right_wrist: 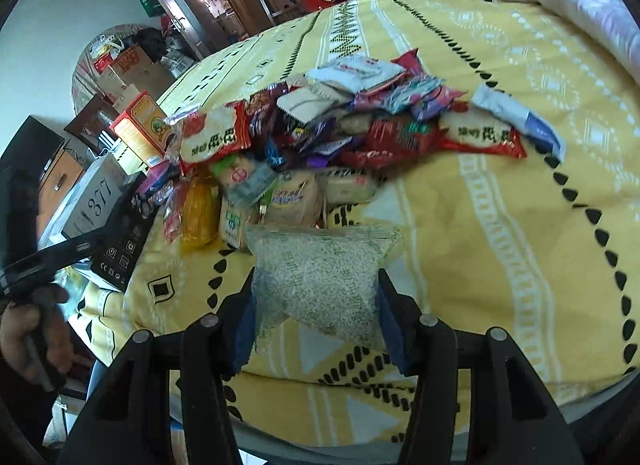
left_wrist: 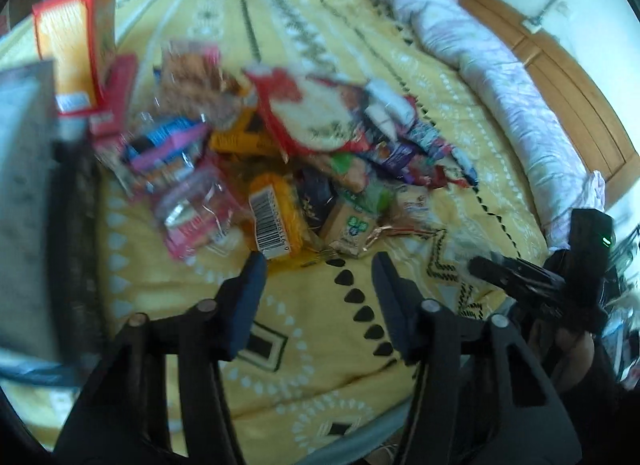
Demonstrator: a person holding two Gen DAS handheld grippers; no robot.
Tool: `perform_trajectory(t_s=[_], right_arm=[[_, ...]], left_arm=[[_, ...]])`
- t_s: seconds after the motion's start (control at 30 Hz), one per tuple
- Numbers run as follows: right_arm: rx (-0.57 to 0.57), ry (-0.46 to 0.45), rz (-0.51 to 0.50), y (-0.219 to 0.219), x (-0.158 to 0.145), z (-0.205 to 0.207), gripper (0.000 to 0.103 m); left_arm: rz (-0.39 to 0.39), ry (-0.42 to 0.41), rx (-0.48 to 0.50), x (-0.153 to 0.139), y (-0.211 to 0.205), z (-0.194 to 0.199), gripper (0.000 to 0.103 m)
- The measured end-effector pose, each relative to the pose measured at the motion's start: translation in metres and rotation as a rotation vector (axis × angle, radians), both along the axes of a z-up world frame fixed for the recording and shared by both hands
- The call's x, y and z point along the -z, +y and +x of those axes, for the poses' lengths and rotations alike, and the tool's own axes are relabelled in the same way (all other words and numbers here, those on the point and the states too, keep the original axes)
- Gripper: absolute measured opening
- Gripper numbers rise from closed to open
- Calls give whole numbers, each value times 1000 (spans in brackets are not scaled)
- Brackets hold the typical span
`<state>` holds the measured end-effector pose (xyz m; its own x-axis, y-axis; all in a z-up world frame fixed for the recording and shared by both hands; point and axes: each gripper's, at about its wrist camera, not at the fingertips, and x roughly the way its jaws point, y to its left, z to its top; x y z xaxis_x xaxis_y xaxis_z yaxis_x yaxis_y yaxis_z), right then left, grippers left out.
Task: Organize snacks
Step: 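Grasp a clear mesh bag of grains with the right tool while the left tool grasps a round bread packet, then carry both held snacks over the clear bowl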
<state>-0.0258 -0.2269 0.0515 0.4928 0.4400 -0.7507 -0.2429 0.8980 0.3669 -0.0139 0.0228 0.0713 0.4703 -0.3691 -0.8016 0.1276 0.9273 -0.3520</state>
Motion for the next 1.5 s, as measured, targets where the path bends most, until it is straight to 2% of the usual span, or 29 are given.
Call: perform_trajectory(t_s=[0.07, 0.13, 0.27, 0.33, 0.43, 0.5, 0.6, 0.7, 0.83, 0.9, 0.97, 1.1, 1.13, 1.27, 1.5], right_arm=[[-3, -2, 5, 1, 0, 1, 57], [0, -15, 6, -1, -3, 3, 57], [20, -24, 3, -15, -6, 8, 57], [34, -14, 6, -22, -2, 10, 57], [57, 5, 16, -31, 7, 7, 57], [64, 13, 26, -36, 11, 4, 57], [72, 14, 36, -44, 13, 1, 57], [81, 11, 46, -52, 12, -1, 57], [86, 5, 56, -58, 10, -2, 57], [87, 7, 61, -60, 11, -2, 57], [87, 9, 64, -60, 13, -2, 57], [80, 8, 56, -58, 15, -5, 57], [78, 4, 53, -58, 14, -7, 57], [79, -18, 52, -55, 7, -9, 57], [43, -75, 41, -38, -22, -8, 57]], left_arm=[[16, 39, -16, 14, -3, 9, 47], [44, 30, -4, 12, -11, 8, 46], [74, -67, 163, -5, -58, -2, 48], [38, -53, 233, -4, -75, 3, 51], [15, -26, 265, 2, -99, 14, 53], [15, -15, 271, 6, -116, 22, 53], [63, 4, 243, 15, -133, 34, 53], [97, 26, 199, 27, -135, 43, 53], [152, 15, 197, 36, -146, 49, 54], [168, 6, 197, 39, -147, 50, 52], [168, -6, 195, 38, -147, 50, 44], [174, -48, 221, 28, -145, 41, 42], [144, -68, 226, 24, -145, 40, 42], [105, -115, 223, 0, -133, 28, 41], [63, -205, 116, -51, -81, 9, 41]])
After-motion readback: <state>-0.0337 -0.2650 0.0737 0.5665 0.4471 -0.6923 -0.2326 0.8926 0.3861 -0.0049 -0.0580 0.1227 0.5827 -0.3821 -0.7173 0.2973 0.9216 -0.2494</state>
